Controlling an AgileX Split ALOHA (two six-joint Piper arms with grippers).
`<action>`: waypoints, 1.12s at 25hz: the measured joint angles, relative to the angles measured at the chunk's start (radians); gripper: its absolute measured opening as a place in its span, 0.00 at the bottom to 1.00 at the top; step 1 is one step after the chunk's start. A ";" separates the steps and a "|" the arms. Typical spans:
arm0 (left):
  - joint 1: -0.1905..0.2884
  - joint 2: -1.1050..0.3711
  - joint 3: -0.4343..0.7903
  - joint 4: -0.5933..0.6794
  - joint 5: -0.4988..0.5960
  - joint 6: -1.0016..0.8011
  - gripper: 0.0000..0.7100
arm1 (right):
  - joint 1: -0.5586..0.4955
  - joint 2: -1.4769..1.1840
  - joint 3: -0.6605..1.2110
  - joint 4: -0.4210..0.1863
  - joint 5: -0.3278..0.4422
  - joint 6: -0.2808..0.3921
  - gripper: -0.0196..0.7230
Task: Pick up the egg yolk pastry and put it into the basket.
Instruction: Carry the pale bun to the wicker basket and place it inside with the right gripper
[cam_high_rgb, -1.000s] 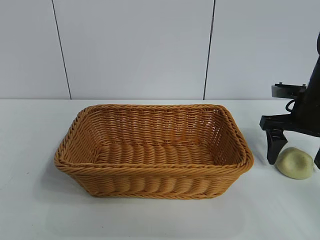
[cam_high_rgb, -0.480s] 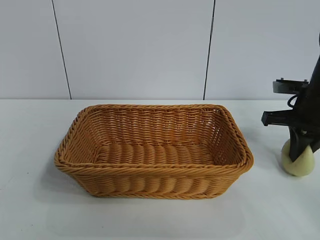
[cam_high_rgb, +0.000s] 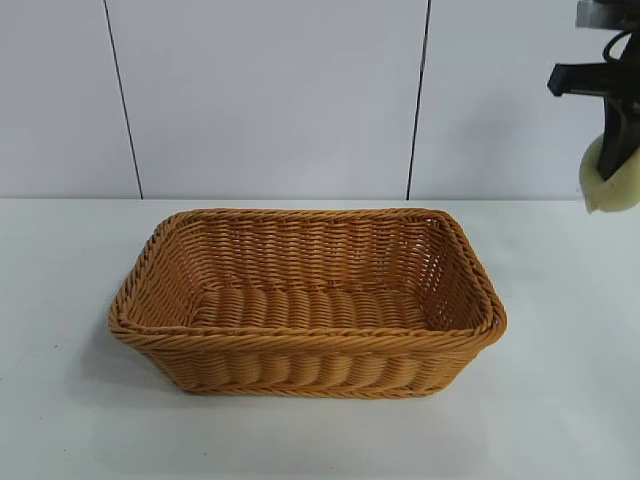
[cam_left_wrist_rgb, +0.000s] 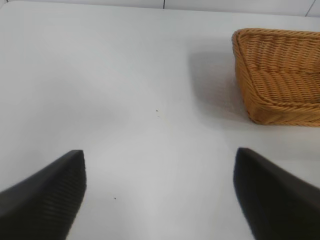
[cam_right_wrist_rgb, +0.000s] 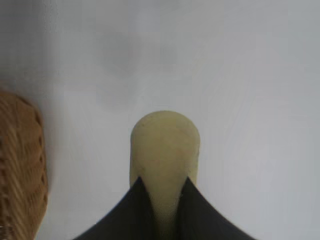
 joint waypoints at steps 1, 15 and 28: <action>0.000 0.000 0.000 0.000 0.000 0.000 0.83 | 0.021 0.000 -0.011 0.000 0.007 0.000 0.09; 0.000 0.000 0.000 0.000 0.000 0.000 0.83 | 0.439 0.000 -0.030 0.023 -0.073 0.079 0.09; 0.000 0.000 0.000 0.000 0.000 0.000 0.83 | 0.598 0.216 -0.031 0.031 -0.277 0.150 0.09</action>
